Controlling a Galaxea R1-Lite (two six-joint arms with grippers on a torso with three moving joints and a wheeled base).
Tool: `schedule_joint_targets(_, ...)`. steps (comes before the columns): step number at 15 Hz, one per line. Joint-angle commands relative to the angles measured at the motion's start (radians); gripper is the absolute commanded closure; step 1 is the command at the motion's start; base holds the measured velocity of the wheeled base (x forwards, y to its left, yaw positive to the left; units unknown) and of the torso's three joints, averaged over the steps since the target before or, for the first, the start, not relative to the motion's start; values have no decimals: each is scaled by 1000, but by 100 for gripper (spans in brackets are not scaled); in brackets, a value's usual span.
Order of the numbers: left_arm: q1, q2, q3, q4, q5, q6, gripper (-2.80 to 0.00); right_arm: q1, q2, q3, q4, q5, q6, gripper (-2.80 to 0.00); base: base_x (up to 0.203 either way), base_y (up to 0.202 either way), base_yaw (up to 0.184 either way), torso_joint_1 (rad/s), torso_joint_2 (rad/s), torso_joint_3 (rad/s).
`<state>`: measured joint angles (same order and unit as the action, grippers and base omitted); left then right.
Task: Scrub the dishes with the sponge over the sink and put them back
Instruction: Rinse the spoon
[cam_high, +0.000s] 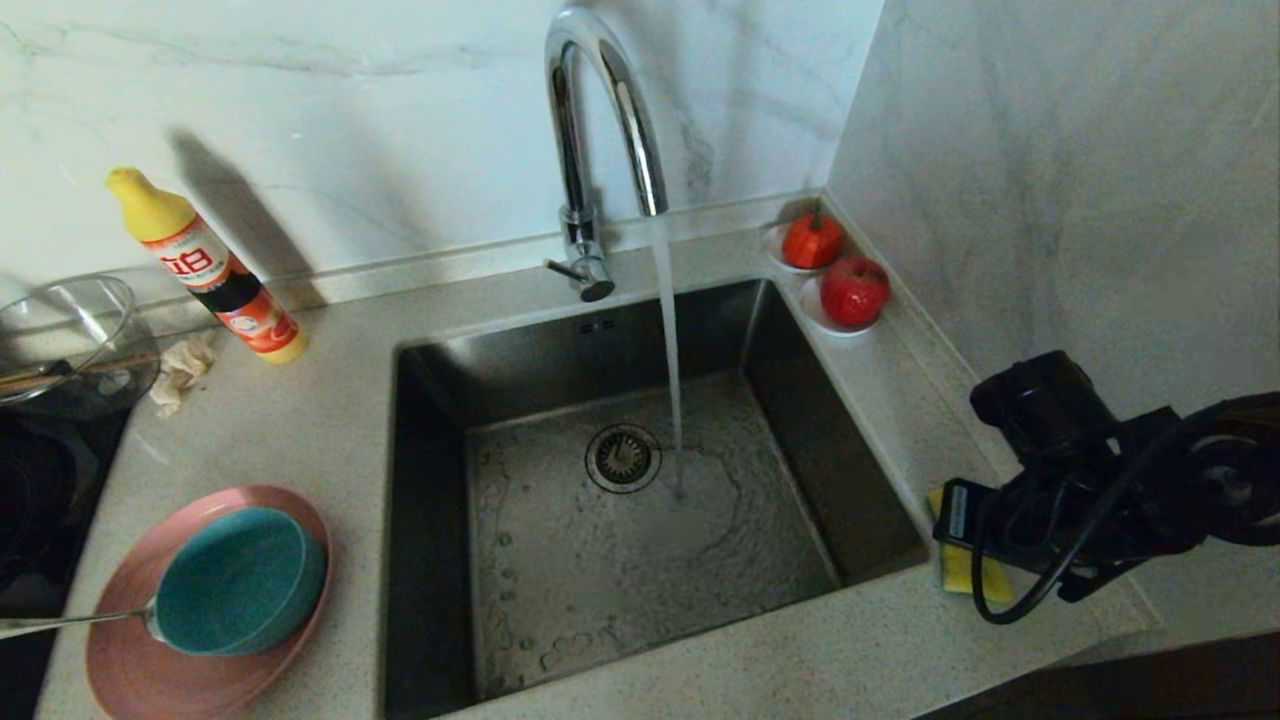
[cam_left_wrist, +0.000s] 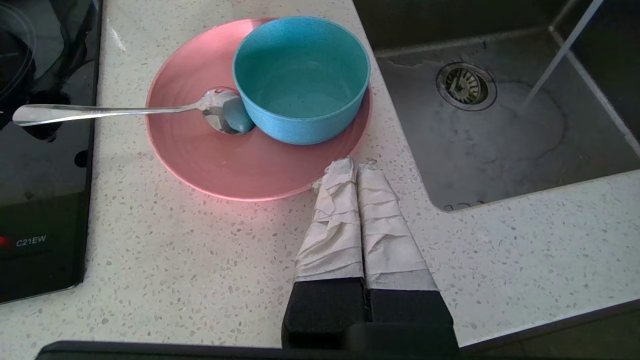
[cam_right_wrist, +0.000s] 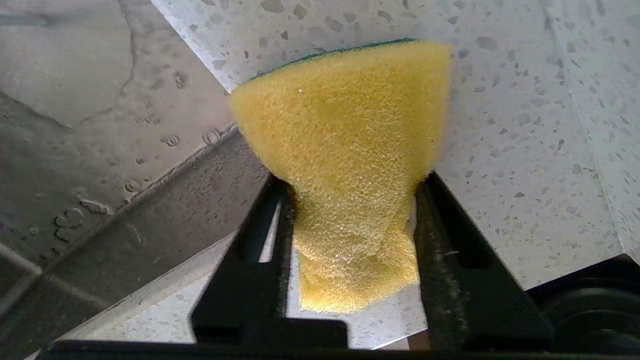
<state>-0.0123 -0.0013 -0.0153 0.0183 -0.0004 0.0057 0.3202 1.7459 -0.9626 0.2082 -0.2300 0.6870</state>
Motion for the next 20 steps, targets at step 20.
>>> schedule_joint_targets(20, 0, -2, 0, 0, 0, 0, 0, 72, -445, 30, 68, 213, -418, 0, 0, 0, 0, 0, 0, 0)
